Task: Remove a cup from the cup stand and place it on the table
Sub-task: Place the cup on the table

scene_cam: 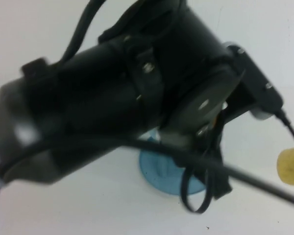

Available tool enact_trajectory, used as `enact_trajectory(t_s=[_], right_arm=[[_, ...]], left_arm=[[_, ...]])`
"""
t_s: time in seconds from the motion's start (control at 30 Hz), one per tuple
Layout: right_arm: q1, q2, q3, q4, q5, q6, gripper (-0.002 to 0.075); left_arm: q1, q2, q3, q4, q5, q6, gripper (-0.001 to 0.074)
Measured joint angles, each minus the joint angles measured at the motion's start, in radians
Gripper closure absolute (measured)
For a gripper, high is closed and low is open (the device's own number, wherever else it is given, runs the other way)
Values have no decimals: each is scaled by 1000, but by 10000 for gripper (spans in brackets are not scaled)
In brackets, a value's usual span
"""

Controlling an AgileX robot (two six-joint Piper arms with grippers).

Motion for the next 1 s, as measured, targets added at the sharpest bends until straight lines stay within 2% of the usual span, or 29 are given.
enact_trajectory(t_s=[0.23, 0.43, 0.67, 0.9, 1.0], right_arm=[[207, 160, -58, -264, -12, 194, 702], [303, 318, -125, -401, -25, 272, 702], [325, 508, -214, -575, -32, 332, 702], [325, 609, -271, -599, -59, 348, 700], [326, 620, -285, -599, -80, 378, 668]], left_arm=[[-8, -229, 284, 27, -87, -131, 736], [-8, -410, 466, -72, -204, -214, 736], [-8, -475, 590, -164, -295, -246, 736], [-8, -475, 638, -177, -345, -262, 736], [-8, -475, 640, -179, -376, -266, 736]])
